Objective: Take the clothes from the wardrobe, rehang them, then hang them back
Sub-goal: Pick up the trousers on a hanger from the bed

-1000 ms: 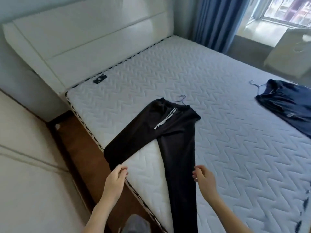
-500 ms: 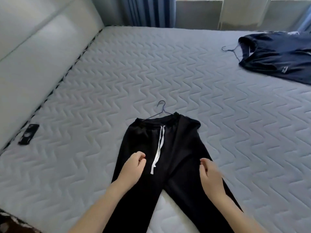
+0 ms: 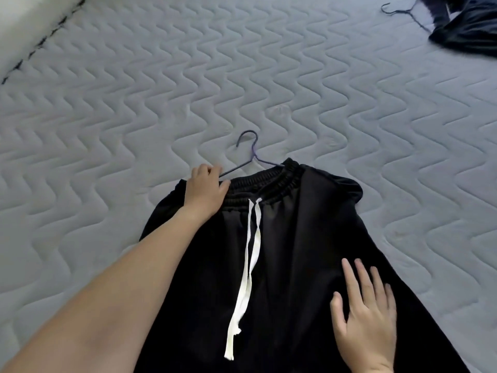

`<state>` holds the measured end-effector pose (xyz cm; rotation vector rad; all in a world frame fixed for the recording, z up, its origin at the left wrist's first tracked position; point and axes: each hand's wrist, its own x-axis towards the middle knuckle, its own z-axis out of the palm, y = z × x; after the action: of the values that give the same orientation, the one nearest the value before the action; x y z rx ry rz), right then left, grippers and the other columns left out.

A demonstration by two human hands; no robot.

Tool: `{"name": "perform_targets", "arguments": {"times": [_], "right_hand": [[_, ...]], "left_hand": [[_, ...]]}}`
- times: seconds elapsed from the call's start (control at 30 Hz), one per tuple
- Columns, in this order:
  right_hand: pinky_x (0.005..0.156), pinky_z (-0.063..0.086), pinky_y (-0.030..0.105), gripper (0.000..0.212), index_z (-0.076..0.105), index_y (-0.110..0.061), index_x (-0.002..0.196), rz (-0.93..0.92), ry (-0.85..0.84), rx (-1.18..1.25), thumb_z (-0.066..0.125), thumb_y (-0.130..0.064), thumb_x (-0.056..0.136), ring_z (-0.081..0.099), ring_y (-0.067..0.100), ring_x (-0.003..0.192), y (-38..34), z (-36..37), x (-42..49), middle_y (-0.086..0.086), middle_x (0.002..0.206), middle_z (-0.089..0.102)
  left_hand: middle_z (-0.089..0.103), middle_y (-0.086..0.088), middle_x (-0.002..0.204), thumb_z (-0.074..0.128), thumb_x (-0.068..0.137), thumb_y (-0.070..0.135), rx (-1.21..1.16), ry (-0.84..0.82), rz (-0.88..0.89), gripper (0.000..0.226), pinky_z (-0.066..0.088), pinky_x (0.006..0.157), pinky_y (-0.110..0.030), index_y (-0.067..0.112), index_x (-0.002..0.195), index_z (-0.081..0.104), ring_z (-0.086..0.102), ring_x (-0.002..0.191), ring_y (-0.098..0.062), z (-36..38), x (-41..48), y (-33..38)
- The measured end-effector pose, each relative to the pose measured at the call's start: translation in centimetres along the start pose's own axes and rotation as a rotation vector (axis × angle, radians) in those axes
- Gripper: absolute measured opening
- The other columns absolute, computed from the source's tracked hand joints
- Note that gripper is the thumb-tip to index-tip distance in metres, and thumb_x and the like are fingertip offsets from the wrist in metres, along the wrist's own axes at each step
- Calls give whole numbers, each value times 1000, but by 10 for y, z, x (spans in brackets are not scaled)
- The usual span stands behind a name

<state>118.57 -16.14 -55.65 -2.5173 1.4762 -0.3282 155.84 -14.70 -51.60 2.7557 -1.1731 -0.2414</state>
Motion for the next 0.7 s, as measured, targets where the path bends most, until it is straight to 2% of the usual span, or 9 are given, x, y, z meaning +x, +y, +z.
{"name": "perform_targets", "arguments": {"times": [0.07, 0.17, 0.27, 0.37, 0.43, 0.5, 0.57, 0.63, 0.7], "right_hand": [[115, 19, 43, 60, 52, -16, 139, -6, 21, 21, 41, -35, 83, 39, 30, 138, 0, 1, 0, 7, 146, 48], [115, 20, 43, 59, 54, -16, 138, -11, 33, 39, 42, -34, 82, 40, 30, 137, 2, 1, 1, 7, 144, 50], [116, 17, 43, 61, 50, -19, 140, 30, -80, 43, 39, -37, 83, 38, 29, 138, -2, -4, 2, 5, 146, 48], [117, 14, 40, 62, 43, -26, 145, 70, -273, 15, 35, -43, 87, 31, 23, 143, -6, -23, 8, -1, 150, 43], [117, 18, 35, 56, 42, -29, 145, 92, -392, 112, 39, -44, 91, 28, 18, 144, -6, -53, 13, -6, 150, 42], [112, 30, 27, 43, 50, -26, 137, 148, -471, 425, 45, -36, 95, 40, 11, 136, -7, -99, 17, -10, 139, 50], [99, 44, 24, 27, 60, -27, 120, 237, -488, 691, 47, -28, 96, 58, 6, 114, -4, -161, 12, -13, 115, 63], [81, 48, 17, 20, 65, -25, 108, 267, -448, 790, 49, -24, 96, 65, 1, 93, 8, -226, -5, -11, 95, 70], [73, 46, 11, 19, 68, -21, 102, 267, -398, 841, 50, -19, 96, 65, -1, 85, 23, -295, -27, -8, 87, 72]], "left_hand": [[64, -17, 102, 43, 96, 33, -52, -32, 1, 29, 44, 80, -44, 9, 103, 58, 55, 102, -38, 2, 6, 3], [57, -7, 75, 35, 100, 31, -168, -113, 12, 30, 36, 62, -39, 13, 77, 45, 56, 81, -34, -16, 0, 2], [53, -2, 66, 37, 99, 31, -250, -90, -1, 30, 37, 60, -38, 13, 77, 46, 51, 67, -25, -61, -29, 8], [54, 1, 64, 43, 97, 28, -302, -76, 4, 24, 42, 65, -39, 14, 81, 53, 52, 67, -21, -117, -76, 26], [53, 4, 59, 48, 95, 26, -358, -60, -2, 22, 41, 64, -36, 16, 78, 55, 52, 64, -12, -154, -117, 38], [54, 12, 57, 51, 94, 24, -425, -33, -5, 23, 37, 58, -30, 19, 72, 56, 50, 58, -5, -195, -157, 54], [56, 6, 58, 54, 94, 25, -497, -6, -46, 25, 36, 58, -31, 21, 69, 57, 52, 58, -8, -239, -200, 73], [61, -5, 62, 57, 91, 28, -569, 22, -102, 22, 38, 60, -31, 20, 72, 62, 56, 60, -15, -285, -247, 97], [65, -9, 67, 60, 91, 27, -665, 42, -137, 17, 40, 63, -32, 23, 76, 66, 61, 66, -23, -332, -298, 124]]}}
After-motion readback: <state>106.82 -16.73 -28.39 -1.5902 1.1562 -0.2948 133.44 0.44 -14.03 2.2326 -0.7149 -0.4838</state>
